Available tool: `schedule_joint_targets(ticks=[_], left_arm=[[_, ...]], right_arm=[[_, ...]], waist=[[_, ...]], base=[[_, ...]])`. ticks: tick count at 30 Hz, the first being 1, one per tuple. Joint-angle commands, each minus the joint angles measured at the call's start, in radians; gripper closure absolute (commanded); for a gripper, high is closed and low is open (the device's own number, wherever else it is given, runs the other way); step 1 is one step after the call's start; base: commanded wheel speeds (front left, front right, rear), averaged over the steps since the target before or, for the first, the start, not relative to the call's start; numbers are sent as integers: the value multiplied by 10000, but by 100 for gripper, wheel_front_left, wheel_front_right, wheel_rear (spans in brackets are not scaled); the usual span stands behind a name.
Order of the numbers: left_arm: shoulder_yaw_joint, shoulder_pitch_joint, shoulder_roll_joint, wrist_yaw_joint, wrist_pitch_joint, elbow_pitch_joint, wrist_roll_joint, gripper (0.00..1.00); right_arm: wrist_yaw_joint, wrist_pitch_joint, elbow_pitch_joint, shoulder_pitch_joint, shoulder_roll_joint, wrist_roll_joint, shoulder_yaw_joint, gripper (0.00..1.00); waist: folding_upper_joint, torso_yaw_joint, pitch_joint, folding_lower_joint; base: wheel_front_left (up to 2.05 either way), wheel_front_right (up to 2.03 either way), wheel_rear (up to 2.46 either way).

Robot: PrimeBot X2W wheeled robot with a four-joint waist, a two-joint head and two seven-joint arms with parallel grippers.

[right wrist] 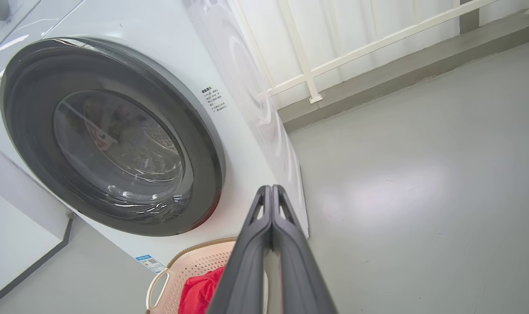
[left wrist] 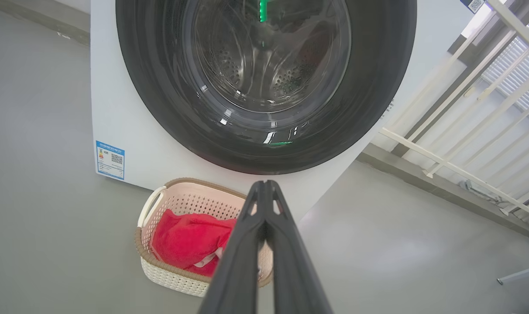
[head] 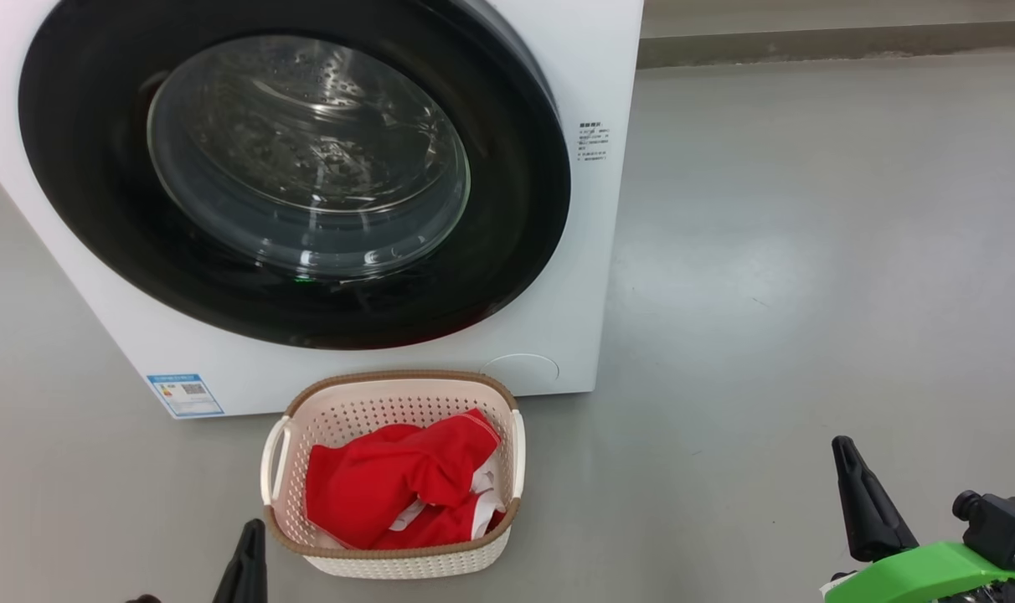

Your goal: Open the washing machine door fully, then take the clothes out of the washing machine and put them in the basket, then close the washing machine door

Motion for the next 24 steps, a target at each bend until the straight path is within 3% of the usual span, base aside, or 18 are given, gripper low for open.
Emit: schedule_joint_targets(ticks=[1,24], left_arm=[[204,-506,97,-70,45,-185,-192,100],[501,-908,59,-294,725,116,-2783,100]], right_arm=[[-11,45,-206,-531,-120,244,-70,100],[-18,725,-98,-814,-125,2765,-198,100]], waist=[[0,2,1,-1],[0,70,50,-1]], base=[[0,0,0],[0,0,0]])
